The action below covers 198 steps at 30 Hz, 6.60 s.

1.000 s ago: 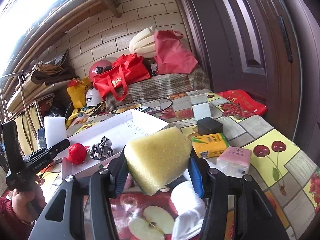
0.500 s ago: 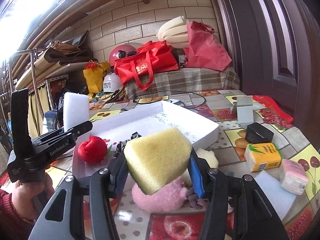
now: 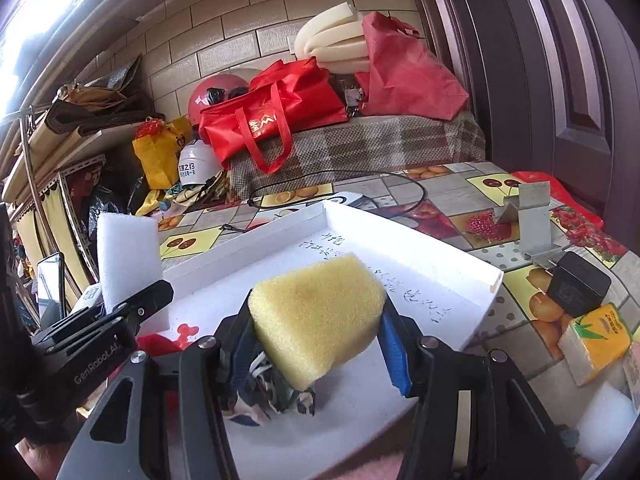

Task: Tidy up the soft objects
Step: 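Release the foam block with the left gripper while the right drops the sponge in the tray, then grasp the pink fluffy ball with the left gripper while the right grasps the white rolled sock, then carry both items to the tray and release the sock from the right gripper, then lower the pink fluffy ball into the tray and open the left gripper, then grasp the grey knotted rope toy with the left gripper while the right grasps the pink tissue pack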

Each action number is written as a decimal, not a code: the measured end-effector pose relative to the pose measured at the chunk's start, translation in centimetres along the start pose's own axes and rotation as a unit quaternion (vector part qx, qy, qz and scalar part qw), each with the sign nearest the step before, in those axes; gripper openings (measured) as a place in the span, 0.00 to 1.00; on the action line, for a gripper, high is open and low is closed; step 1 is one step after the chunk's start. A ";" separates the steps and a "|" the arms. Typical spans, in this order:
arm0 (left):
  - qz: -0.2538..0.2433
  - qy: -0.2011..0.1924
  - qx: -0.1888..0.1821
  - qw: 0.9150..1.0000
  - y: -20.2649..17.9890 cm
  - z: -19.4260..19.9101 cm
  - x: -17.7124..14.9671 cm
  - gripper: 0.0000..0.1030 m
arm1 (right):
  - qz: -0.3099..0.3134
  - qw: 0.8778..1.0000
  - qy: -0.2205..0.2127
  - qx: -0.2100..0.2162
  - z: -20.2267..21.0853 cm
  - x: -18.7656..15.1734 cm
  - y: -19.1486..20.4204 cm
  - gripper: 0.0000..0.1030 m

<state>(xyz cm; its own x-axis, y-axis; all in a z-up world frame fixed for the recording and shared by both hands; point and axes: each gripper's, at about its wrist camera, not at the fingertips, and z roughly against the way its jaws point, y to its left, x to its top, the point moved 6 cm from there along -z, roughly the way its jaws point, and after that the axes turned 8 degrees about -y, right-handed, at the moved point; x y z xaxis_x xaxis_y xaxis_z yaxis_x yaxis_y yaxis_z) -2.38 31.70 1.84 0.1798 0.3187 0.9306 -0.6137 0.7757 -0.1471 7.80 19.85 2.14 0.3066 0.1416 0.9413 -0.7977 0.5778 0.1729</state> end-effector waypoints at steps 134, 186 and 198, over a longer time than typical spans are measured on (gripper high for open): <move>0.006 -0.075 0.031 0.997 3.3 7.6 -0.8 0.50 | 0.072 0.992 0.033 0.100 10.0 -3.5 -1.5 0.35; -0.012 -0.081 0.051 0.995 0.7 1.8 1.5 1.00 | 0.097 0.994 0.041 0.016 -1.5 -0.8 3.1 1.00; 0.021 -0.118 0.060 0.991 1.7 3.9 1.5 1.00 | 0.073 0.997 -0.023 -0.017 0.7 0.2 1.9 1.00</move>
<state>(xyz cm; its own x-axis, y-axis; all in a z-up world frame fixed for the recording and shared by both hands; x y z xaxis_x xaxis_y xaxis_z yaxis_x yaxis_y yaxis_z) -6.18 31.37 4.35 -0.0237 0.2027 0.9790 -0.7058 0.6901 -0.1600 6.01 20.40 2.87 0.1631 0.1890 0.9683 -0.8133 0.5813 0.0235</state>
